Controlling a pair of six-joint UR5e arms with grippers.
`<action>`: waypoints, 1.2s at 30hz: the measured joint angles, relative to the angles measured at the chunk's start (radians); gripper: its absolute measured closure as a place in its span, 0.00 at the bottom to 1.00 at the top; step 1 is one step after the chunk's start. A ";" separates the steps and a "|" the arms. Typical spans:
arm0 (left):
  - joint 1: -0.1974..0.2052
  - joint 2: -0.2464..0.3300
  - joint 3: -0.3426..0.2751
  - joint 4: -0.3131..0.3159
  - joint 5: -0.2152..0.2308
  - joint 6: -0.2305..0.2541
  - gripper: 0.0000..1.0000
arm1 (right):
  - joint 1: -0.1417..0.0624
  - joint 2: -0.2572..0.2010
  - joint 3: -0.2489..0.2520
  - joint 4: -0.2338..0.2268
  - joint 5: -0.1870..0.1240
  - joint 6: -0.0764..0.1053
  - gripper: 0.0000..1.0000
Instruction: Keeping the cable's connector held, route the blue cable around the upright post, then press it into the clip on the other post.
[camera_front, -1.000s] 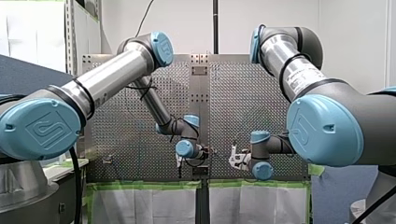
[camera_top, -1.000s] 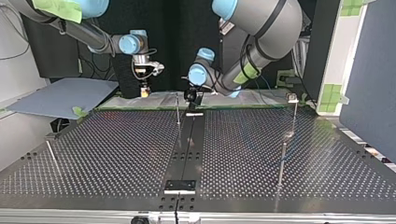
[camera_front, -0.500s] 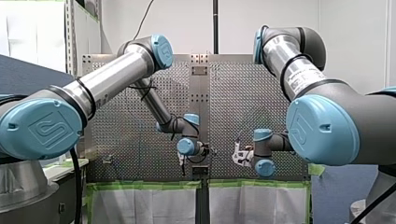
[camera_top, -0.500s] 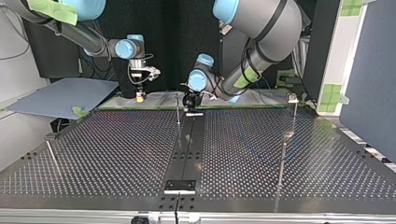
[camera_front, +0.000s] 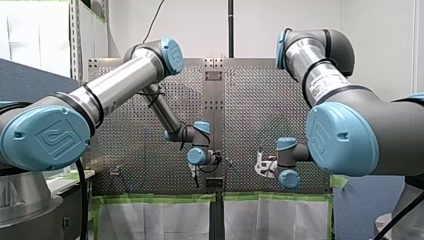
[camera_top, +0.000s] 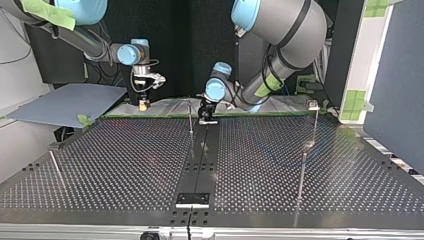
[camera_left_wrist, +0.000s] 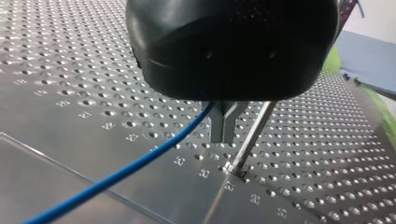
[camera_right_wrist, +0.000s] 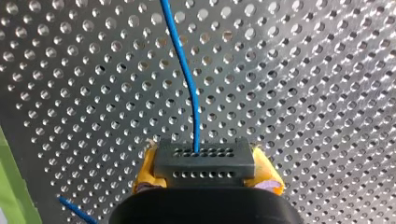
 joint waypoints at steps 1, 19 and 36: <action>0.001 0.000 0.000 0.003 0.002 -0.002 0.98 | -0.001 0.000 0.000 0.003 0.000 0.000 1.00; 0.020 -0.034 0.000 -0.049 0.009 0.026 0.98 | -0.011 0.000 0.000 0.009 -0.024 -0.007 1.00; 0.034 -0.036 0.000 -0.079 0.041 0.032 0.98 | -0.022 0.017 -0.029 0.001 -0.031 -0.008 1.00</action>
